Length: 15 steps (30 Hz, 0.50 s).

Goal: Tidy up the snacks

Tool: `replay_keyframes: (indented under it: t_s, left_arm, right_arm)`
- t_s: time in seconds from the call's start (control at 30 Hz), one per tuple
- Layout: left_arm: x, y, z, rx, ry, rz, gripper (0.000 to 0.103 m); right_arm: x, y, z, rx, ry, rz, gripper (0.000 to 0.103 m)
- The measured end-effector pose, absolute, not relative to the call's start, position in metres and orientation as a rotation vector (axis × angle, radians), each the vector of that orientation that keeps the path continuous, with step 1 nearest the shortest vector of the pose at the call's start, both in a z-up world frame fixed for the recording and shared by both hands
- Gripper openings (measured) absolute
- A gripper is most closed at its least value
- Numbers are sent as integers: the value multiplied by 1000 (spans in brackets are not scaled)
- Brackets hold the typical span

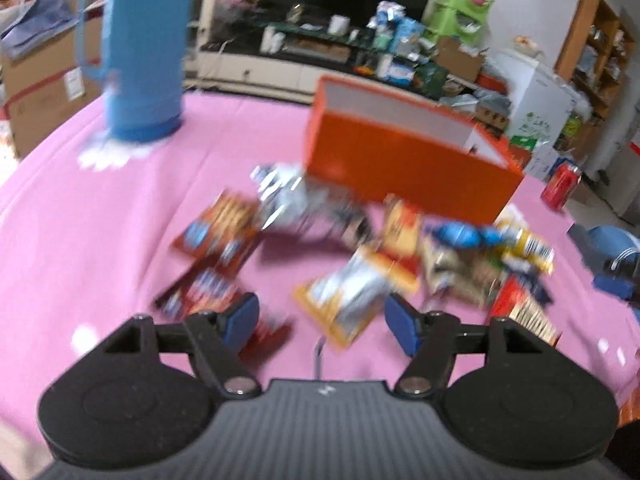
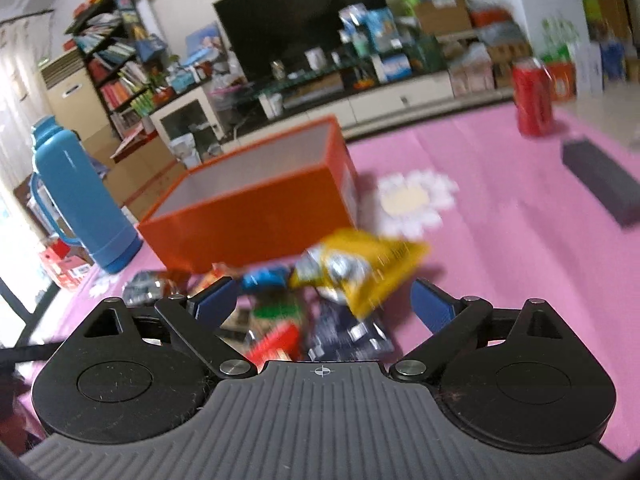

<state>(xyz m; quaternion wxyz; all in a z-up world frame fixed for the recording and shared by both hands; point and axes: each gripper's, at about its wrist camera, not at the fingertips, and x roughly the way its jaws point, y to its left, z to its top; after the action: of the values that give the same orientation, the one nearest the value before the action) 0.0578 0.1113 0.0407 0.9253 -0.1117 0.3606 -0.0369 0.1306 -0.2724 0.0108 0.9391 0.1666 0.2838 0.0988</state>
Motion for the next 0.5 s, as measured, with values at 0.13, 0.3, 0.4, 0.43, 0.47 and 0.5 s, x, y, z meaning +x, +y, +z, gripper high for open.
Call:
replay_keyframes:
  t_s: [0.13,0.3,0.4,0.43,0.47,0.5]
  left_arm:
    - [51,119,33,-156,751,35,68]
    - [55,135,32,-144,749,121,70]
    - [58,144,23,-235,794,91,70]
    - [59,146,21,-261,803,71,70]
    - [61,145,19,-278,813,51,70]
    - [63,143,18,-286,824,46,70]
  right_arm:
    - [128,-286,7,349,571,161,84]
    - [140,-283,7,364,589,179,84]
    - [145,-271,10,317,591,191,84]
    - [147,-268,11,308,593,192,84]
    - [148,-266,11,303,596,193,84]
    - [149,-266,11,304,599,194,84]
